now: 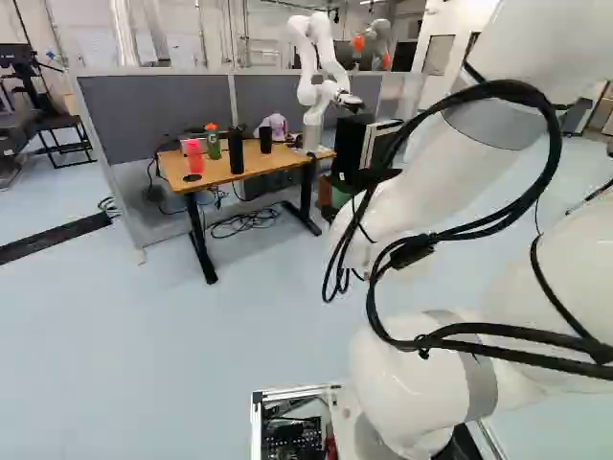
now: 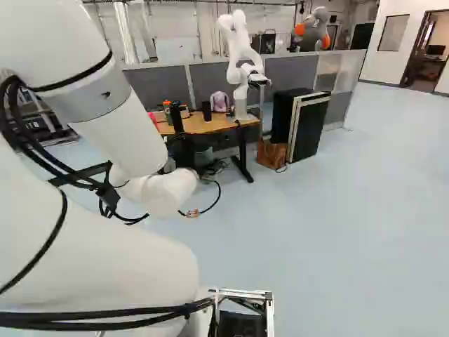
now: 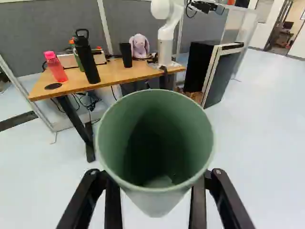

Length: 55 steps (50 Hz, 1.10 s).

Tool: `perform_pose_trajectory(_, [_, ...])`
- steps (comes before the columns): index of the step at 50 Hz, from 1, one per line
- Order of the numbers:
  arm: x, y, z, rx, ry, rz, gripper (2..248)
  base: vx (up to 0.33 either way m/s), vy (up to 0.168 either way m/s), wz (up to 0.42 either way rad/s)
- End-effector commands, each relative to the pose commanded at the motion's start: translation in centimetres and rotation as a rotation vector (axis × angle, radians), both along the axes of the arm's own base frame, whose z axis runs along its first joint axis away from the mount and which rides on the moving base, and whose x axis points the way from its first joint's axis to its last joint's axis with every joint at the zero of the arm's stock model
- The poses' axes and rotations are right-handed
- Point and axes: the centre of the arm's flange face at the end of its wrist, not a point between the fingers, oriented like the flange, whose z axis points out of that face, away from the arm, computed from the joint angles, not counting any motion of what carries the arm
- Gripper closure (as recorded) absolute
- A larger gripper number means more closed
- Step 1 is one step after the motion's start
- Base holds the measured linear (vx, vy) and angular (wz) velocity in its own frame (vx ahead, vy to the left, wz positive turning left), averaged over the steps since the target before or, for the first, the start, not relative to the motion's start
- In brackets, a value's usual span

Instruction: Place the green cup on the table

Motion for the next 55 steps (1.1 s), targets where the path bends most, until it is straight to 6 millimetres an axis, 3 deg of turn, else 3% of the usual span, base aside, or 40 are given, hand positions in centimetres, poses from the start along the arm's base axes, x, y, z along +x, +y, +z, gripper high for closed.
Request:
perform_pose_trajectory(18, [0.00,0.00,0.00,0.000,0.000,0.000,126,0.141,0.005,0.003])
perform_pose_trajectory(45, [0.00,0.00,0.00,0.000,0.000,0.000,126,0.277,0.063,0.293])
perform_pose_trajectory(55, [0.00,0.00,0.00,0.000,0.000,0.000,126,0.350,0.021,0.076])
